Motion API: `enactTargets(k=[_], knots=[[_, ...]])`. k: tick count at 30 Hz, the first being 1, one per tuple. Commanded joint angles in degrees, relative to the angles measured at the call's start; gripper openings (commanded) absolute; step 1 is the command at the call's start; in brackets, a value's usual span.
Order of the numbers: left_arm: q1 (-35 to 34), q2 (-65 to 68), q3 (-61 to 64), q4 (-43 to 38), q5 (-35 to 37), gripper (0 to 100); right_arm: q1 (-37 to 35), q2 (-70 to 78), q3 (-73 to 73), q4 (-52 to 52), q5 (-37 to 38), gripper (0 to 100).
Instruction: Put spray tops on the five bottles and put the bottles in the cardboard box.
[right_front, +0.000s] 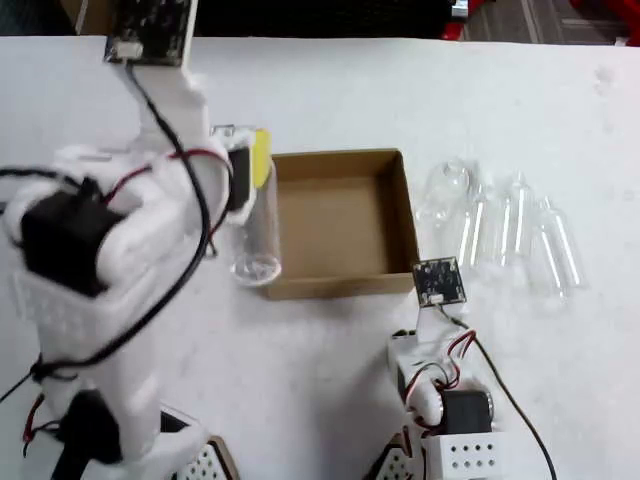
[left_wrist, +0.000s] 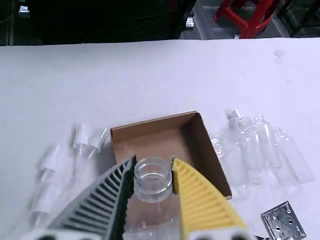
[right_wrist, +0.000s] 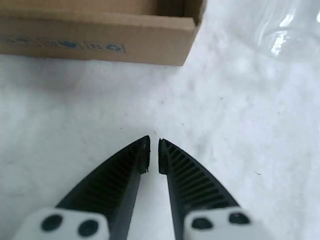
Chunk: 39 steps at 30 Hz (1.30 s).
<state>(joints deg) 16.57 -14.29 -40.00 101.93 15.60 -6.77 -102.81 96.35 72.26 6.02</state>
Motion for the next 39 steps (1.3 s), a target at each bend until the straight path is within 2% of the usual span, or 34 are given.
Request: enactTargets(k=[1,5,9,12,15,18,22,26,28,31,35,39], knots=[[5.2,-8.1,6.7,0.2,-1.1,2,0.5,-0.3,0.5,0.4,0.4,1.5],[8.7,-16.7,17.8,-2.3,-0.8,2,0.5,-0.3,0.5,0.4,0.4,1.5],[4.0,-23.7,29.7,-13.3,-0.7,2,0.4,-0.3,0.5,0.4,0.4,1.5],[-0.1,-27.6,42.5,-27.6,-1.0,2,0.4,-0.3,0.5,0.4,0.4,1.5],[-2.9,-30.6,57.3,-45.8,-0.8,2,0.4,-0.3,0.5,0.4,0.4,1.5],[-2.9,-32.4,70.6,-63.2,-1.1,2,0.4,-0.3,0.5,0.4,0.4,1.5],[-0.8,-32.6,81.5,-80.1,-1.1,2,0.4,-0.3,0.5,0.4,0.4,1.5],[0.0,-31.5,87.3,-93.3,-1.3,2,0.4,-0.3,0.5,0.4,0.4,1.5],[0.7,-27.7,87.7,-97.5,-4.9,2,0.4,-0.3,0.5,0.4,0.4,1.5],[1.9,-17.1,84.6,-102.2,-9.6,2,0.4,-0.3,0.5,0.4,0.4,1.5],[1.8,-1.8,77.6,-104.5,-13.8,2,0.4,-0.3,0.5,0.4,0.4,1.5],[-0.3,5.4,76.3,-110.1,-14.9,2,0.4,-0.3,0.5,0.4,0.4,1.5]])
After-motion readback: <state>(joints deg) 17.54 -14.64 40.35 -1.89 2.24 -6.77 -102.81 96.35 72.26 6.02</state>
